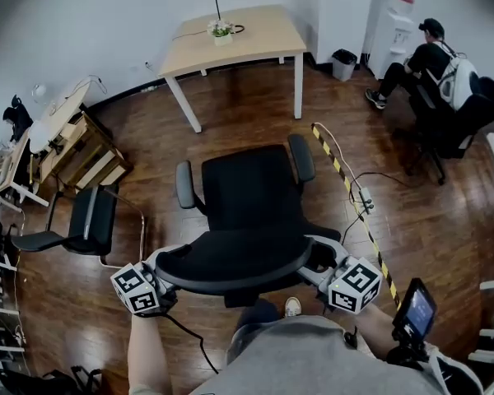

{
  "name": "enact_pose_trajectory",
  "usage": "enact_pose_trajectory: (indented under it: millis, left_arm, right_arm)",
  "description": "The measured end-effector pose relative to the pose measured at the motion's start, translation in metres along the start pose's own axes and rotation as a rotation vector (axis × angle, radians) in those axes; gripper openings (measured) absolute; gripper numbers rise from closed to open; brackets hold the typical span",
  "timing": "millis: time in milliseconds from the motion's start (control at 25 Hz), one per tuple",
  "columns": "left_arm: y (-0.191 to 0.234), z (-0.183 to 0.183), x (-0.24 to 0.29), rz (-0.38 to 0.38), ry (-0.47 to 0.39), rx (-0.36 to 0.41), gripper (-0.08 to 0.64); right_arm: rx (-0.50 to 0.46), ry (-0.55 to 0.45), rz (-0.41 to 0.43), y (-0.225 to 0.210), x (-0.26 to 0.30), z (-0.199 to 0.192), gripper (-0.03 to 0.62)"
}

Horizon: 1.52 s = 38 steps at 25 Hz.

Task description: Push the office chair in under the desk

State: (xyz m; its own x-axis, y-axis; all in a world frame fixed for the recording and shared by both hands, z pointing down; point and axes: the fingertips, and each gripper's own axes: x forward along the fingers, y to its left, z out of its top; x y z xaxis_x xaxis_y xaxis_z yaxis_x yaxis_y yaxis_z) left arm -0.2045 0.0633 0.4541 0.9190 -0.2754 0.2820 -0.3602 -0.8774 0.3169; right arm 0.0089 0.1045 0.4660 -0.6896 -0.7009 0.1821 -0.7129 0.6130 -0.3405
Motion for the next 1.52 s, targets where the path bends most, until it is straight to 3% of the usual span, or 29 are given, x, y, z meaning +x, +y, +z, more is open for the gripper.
enact_pose_trajectory:
  millis: [240, 880, 1520]
  left_arm:
    - [0.047, 0.031, 0.032, -0.023, -0.012, 0.009, 0.225]
    - [0.139, 0.063, 0.064, -0.087, -0.018, 0.033, 0.207]
    - [0.222, 0.114, 0.133, -0.087, -0.011, 0.038, 0.209]
  right_arm:
    - [0.005, 0.015, -0.005, -0.051, 0.032, 0.029, 0.264]
    - [0.017, 0.016, -0.045, -0.118, 0.101, 0.053, 0.261]
    - [0.014, 0.011, -0.053, -0.212, 0.151, 0.102, 0.262]
